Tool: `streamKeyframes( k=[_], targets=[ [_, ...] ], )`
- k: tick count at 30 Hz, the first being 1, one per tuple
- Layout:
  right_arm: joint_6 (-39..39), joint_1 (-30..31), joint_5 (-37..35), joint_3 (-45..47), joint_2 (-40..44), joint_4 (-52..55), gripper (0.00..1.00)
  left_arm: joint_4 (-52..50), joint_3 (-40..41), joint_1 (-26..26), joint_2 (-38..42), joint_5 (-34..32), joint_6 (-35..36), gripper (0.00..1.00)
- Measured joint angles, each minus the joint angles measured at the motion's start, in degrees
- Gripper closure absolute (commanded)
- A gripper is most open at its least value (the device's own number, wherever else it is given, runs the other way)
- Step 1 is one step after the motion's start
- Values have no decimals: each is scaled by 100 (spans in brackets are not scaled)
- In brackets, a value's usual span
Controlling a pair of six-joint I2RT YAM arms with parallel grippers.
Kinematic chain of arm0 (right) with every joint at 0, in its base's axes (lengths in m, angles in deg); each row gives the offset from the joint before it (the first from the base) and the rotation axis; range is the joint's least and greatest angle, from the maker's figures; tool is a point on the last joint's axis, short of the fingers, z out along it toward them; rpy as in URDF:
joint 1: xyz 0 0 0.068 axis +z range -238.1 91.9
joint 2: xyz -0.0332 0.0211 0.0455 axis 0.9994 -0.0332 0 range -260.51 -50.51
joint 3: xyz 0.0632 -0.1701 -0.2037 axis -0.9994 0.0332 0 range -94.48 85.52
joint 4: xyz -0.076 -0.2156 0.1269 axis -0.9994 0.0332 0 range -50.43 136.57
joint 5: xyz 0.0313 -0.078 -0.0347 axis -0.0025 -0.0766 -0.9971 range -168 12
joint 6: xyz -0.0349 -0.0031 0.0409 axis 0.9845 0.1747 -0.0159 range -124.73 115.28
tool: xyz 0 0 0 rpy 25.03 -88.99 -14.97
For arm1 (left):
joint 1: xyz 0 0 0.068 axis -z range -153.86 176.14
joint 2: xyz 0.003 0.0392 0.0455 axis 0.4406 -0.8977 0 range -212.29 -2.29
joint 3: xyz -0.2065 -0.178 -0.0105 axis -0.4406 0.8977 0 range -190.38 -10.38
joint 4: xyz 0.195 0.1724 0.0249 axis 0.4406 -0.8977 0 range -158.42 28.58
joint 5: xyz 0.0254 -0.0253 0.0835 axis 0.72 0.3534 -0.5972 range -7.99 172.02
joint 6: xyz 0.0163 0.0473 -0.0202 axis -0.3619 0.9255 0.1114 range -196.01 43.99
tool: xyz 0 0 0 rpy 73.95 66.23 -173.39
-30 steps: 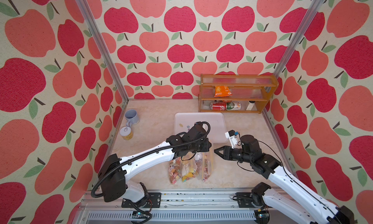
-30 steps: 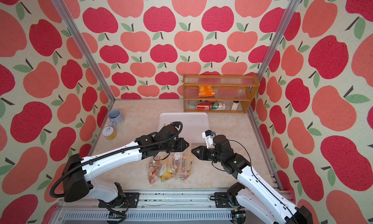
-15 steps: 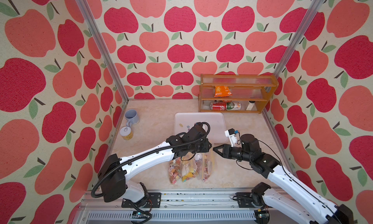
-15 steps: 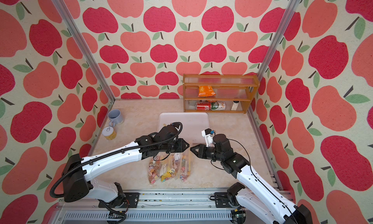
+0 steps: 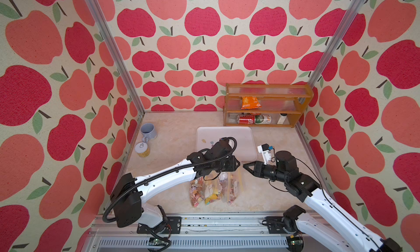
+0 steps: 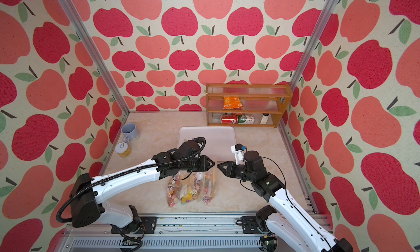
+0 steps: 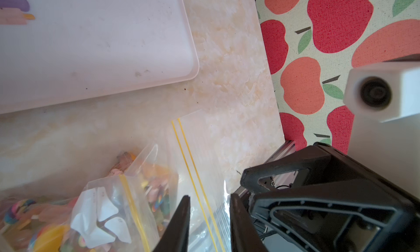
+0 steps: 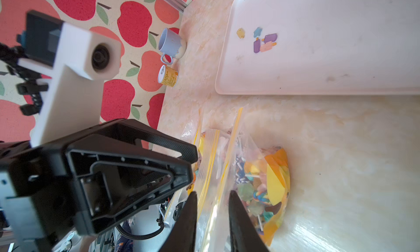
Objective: Pour candies out of the ziploc bag
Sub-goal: Open the ziploc bag at the center of the board.
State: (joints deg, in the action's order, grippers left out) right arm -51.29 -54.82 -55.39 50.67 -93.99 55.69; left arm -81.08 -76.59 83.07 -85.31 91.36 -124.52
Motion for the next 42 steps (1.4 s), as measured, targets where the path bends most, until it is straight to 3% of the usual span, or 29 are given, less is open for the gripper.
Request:
streamKeyframes(
  k=[6,26,42],
  targets=[
    [61,-422,76,-129,98,205,74,-90,-302,118,-219,-4,48,68],
    [-94,-420,564,299,83,-140,74,-382,-516,146,-728,-7,55,74],
    [-133,-420,603,374,83,-210,74,-540,-564,120,-741,-162,37,92]
  ],
)
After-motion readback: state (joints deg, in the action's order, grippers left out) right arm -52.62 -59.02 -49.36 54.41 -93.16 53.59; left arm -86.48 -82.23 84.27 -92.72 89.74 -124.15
